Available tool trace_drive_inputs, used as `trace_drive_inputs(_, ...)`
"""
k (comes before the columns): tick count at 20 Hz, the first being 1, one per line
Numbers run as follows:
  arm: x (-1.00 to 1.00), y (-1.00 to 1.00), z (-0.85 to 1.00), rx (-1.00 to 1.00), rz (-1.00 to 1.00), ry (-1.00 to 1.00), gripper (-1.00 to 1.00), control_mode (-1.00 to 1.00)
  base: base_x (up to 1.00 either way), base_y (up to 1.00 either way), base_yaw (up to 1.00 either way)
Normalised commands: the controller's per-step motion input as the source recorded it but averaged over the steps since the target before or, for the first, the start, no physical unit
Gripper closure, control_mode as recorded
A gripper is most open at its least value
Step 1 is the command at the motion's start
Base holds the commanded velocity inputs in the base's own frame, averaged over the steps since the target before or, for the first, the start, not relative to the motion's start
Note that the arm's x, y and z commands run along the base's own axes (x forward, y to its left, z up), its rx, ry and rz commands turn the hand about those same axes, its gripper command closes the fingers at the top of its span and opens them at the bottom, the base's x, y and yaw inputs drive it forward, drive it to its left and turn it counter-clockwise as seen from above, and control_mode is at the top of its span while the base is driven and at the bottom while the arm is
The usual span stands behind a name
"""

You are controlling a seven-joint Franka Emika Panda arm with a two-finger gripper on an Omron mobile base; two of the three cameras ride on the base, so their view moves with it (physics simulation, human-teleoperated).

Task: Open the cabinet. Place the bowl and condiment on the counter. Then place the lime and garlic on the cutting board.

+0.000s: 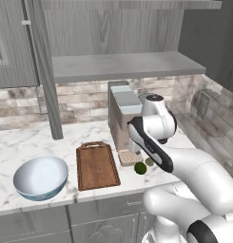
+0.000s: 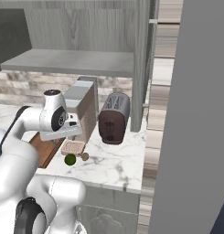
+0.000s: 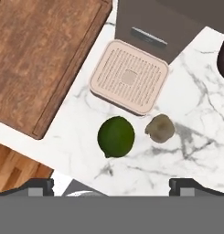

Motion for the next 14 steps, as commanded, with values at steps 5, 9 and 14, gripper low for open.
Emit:
trace_drive_inputs(5,0.0,0.0,-0.12,0.06,-0.21,0.0,-1.0,-1.0,0.0,0.0,0.0)
trace_drive_inputs(9,0.0,0.0,-0.06,0.07,-0.16,0.0,-1.0,-1.0,0.0,0.0,0.0)
trace_drive_inputs(14,0.0,0.0,-0.01,0.01,-0.1,0.06,-1.0,-1.0,0.0,0.0,0.0)
